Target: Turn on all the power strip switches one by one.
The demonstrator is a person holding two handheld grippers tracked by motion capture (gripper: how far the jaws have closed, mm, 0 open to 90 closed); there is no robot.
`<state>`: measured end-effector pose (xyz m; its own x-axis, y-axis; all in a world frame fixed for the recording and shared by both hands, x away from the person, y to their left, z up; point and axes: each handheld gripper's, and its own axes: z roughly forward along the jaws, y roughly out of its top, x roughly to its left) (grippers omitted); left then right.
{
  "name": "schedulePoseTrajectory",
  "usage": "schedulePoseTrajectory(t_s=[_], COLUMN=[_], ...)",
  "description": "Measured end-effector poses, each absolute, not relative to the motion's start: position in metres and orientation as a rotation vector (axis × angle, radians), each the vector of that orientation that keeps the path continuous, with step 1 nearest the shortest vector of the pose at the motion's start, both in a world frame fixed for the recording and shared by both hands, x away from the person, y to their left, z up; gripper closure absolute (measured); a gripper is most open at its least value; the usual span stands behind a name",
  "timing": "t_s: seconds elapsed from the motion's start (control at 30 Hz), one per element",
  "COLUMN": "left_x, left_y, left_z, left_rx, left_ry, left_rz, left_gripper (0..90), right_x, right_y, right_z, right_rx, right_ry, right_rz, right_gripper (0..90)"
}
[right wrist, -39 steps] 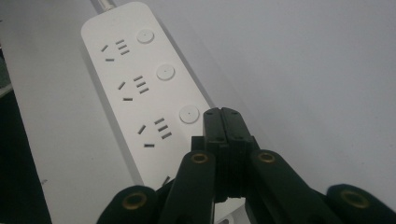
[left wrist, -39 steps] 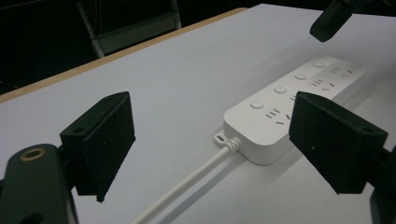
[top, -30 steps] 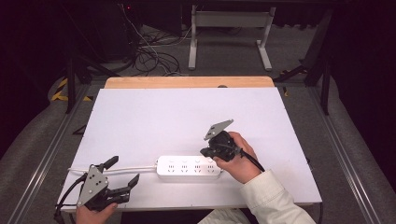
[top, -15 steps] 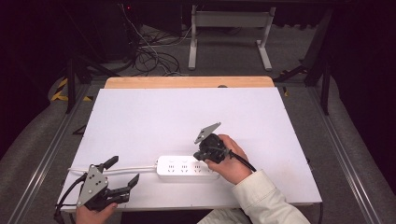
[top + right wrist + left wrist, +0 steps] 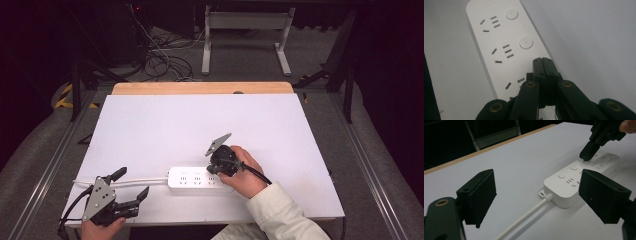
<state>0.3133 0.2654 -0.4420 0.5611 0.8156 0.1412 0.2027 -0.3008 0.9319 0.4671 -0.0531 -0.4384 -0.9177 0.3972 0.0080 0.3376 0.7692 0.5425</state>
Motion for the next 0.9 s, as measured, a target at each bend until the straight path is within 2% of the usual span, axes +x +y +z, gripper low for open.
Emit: schedulePoseTrajectory(t_s=[0.9], left_x=[0.3129], left_y=[0.2649], left_z=[-0.4420], left_rx=[1.809], left_ry=[0.837], left_rz=[0.778], left_gripper=[14.7], right_x=[0.4658], right_y=[-0.0480], right_z=[-0.4397], right_rx=[0.656], right_ry=[2.859], right_rz=[0.785], right_gripper=[90.0])
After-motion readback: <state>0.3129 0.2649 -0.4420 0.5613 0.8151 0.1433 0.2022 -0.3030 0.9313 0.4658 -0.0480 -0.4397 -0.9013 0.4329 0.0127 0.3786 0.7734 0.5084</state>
